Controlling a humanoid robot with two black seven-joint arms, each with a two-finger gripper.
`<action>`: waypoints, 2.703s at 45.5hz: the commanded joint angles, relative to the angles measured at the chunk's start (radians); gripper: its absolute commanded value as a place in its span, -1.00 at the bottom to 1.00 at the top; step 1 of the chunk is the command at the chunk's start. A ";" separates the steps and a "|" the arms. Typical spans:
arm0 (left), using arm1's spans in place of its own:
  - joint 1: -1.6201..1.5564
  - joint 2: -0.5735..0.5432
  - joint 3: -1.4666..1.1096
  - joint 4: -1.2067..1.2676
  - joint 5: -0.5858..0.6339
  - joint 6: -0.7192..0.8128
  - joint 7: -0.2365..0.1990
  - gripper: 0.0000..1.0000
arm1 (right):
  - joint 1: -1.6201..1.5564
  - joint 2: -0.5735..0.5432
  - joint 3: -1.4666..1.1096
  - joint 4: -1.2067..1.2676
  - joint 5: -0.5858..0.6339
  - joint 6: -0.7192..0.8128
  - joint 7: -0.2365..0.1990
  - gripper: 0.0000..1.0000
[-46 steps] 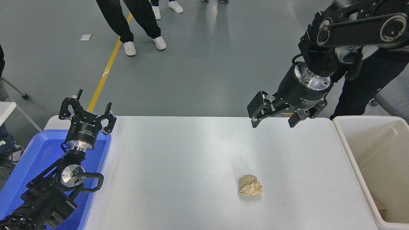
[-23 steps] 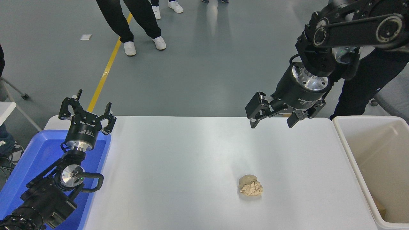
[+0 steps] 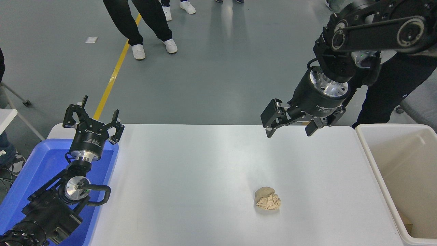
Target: Pick up paper ball place in dustbin
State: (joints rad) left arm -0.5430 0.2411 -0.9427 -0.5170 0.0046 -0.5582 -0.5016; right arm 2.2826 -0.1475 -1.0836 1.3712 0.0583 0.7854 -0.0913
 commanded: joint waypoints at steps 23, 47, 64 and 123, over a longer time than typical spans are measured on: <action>0.000 0.000 -0.001 0.000 0.000 0.000 0.000 0.96 | -0.002 -0.006 -0.016 -0.012 0.012 0.000 0.001 1.00; 0.000 0.000 -0.001 -0.001 0.000 0.000 0.000 0.96 | -0.012 -0.004 -0.021 -0.006 0.015 0.000 0.002 1.00; 0.000 0.000 -0.001 0.000 0.000 0.000 0.000 0.96 | -0.219 0.072 -0.018 -0.041 -0.001 -0.144 0.001 1.00; 0.000 0.000 -0.002 0.000 0.000 0.000 0.002 0.96 | -0.808 0.148 0.089 -0.379 0.011 -0.382 0.001 1.00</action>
State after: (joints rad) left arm -0.5430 0.2414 -0.9447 -0.5171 0.0045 -0.5597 -0.5009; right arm 1.5331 -0.0004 -1.0523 1.0204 0.0578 0.4184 -0.0906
